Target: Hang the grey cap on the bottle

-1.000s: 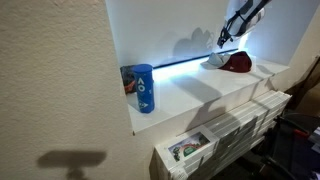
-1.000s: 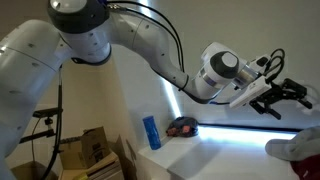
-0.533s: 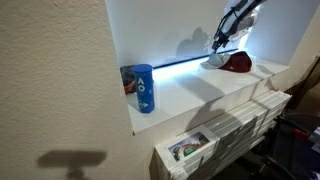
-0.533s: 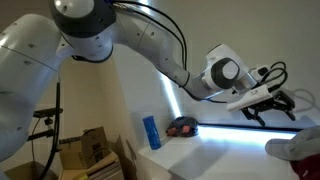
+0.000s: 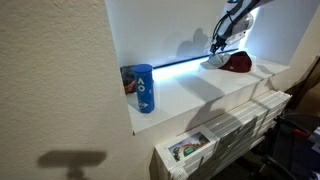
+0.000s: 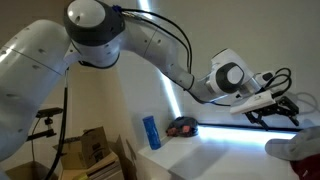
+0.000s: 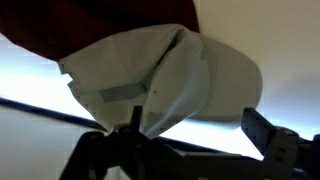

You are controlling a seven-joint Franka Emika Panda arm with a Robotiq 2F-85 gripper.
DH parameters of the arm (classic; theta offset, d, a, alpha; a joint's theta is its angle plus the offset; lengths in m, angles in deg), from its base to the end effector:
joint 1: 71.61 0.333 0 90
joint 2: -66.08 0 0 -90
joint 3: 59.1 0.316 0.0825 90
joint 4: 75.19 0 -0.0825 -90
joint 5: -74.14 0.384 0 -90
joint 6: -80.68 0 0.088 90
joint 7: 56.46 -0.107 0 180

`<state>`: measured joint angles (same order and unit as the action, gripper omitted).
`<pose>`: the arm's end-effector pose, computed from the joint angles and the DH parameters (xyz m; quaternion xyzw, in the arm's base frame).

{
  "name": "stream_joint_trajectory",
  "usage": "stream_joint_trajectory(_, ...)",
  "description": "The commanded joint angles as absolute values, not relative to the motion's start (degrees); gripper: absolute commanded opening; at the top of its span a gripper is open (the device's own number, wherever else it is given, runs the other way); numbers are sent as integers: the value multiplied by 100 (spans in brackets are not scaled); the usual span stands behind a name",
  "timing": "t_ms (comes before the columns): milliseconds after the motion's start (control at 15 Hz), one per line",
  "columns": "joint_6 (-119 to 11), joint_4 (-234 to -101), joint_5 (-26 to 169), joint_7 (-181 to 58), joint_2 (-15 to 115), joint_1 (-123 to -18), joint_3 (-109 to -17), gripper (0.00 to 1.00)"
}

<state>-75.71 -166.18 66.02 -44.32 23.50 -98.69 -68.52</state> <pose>0.6046 -0.4138 0.2451 0.9687 -0.1173 0.1441 0.1647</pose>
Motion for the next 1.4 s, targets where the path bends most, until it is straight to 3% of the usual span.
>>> stream_joint_trajectory(0,-7307,-16090,6653,-5559,1867,-9355,-7679,100)
stream_joint_trajectory(67,-7505,-16453,6672,-5090,2188,-9486,-7386,100)
stream_joint_trajectory(333,-7437,-16214,6654,-5492,1914,-9377,-7641,100)
stream_joint_trajectory(600,-6254,-15298,6786,-5219,1070,-9658,-7424,100)
stream_joint_trajectory(667,-6682,-15880,6677,-5416,1551,-9450,-7571,100)
stream_joint_trajectory(933,-6464,-15462,6689,-5409,1082,-9532,-7557,100)
stream_joint_trajectory(1000,-6435,-15431,6688,-5409,1083,-9534,-7556,75)
stream_joint_trajectory(1067,-6396,-15429,6696,-5397,1082,-9545,-7547,74)
stream_joint_trajectory(1333,-6385,-15409,6661,-5406,1037,-9527,-7584,45)
